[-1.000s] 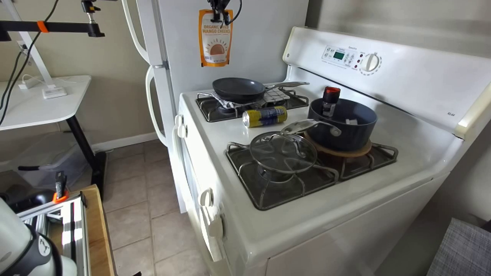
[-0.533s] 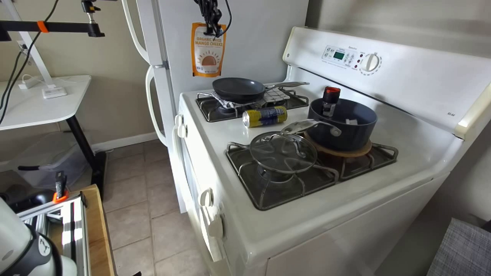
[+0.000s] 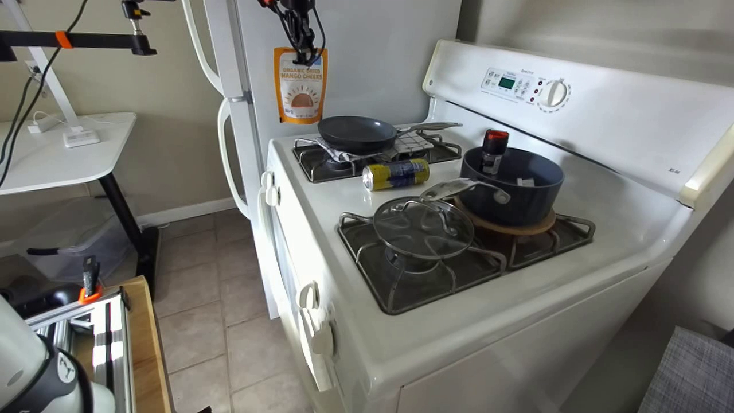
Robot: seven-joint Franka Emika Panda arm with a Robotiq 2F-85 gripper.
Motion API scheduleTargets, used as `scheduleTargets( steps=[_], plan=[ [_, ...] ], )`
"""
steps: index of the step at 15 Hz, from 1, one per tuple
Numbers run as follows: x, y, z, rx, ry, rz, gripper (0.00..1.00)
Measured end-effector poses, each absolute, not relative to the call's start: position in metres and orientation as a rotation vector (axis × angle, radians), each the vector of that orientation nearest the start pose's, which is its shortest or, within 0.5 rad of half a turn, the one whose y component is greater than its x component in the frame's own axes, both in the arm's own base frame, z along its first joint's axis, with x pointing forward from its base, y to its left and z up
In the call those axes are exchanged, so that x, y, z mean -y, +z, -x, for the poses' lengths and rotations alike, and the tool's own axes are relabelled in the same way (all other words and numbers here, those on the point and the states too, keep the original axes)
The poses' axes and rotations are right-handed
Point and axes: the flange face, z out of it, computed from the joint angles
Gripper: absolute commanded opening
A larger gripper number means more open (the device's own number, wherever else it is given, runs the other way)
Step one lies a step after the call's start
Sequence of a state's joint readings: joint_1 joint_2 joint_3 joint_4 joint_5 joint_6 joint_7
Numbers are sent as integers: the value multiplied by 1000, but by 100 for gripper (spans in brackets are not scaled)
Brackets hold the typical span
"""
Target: Move the white and yellow packet to the left edge of the stove
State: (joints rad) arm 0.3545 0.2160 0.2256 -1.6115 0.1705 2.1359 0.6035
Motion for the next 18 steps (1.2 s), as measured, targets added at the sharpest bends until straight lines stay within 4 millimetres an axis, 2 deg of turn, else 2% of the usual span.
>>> scheduleTargets(
  steps=[5,14,15,16,18],
  plan=[
    [-365,513,-552,-211,-256,2786,0],
    [-367,484,-554,-244,-235,2793,0],
    [-367,482,-554,-245,-231,2796,25],
    [-366,479,-554,-247,-226,2799,26],
    [-365,474,-553,-249,-216,2805,40]
  ],
)
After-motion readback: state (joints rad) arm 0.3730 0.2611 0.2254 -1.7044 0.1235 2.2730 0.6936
